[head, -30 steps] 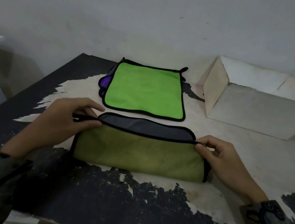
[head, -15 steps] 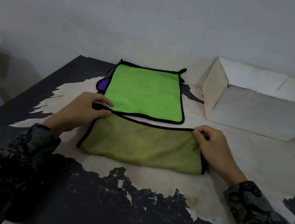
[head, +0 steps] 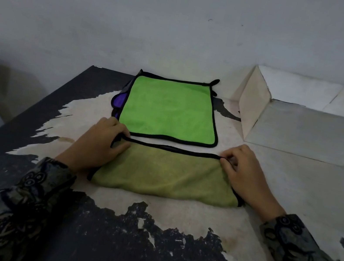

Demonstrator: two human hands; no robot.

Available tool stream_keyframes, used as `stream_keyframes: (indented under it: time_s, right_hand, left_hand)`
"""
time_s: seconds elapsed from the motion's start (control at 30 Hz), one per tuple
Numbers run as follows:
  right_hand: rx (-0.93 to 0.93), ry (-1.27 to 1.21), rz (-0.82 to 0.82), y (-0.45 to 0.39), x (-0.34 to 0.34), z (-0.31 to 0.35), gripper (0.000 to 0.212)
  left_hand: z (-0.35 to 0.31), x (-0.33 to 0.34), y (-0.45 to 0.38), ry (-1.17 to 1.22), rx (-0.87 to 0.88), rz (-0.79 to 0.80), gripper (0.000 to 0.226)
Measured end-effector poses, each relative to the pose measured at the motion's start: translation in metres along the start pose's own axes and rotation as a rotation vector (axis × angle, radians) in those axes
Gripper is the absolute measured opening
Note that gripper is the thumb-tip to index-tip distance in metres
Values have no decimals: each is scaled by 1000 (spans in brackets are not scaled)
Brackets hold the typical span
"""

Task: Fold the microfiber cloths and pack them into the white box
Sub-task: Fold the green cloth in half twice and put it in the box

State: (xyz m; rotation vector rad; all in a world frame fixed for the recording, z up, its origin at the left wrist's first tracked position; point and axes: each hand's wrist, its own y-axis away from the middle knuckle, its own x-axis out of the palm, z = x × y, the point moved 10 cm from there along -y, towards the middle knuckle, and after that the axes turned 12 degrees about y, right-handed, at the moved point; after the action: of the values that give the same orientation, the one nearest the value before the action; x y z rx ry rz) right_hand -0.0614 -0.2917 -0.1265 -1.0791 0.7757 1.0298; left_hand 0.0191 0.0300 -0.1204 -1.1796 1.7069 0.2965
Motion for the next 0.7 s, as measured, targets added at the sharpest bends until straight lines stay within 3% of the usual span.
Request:
stream_keyframes:
  time_s: [0.07, 0.2, 0.3, 0.37, 0.5, 0.6, 0.7]
  right_hand:
    - [-8, -33, -5, 1, -2, 1, 6]
    - [11, -167, -67, -1, -16, -2, 11]
    - [26, -164, -115, -5, -21, -8, 10]
    - [29, -107, -98, -6, -17, -11, 11]
    - [23, -56, -89, -2, -17, -12, 15]
    - [-24, -24, -141, 6, -29, -2, 12]
    - [-146, 78, -110, 12, -35, 26, 14]
  left_hand:
    - [-4, 3, 0, -6, 23, 4, 30]
    - [-9, -6, -2, 218, 3, -93, 8]
    - [1, -13, -1, 491, -129, -182, 23]
    - [10, -6, -1, 562, -238, -162, 36]
    - [16, 0, 4, 491, -310, -81, 54]
    - [15, 6, 9, 340, -235, 20, 59]
    - [13, 1, 10, 310, -166, -18, 61]
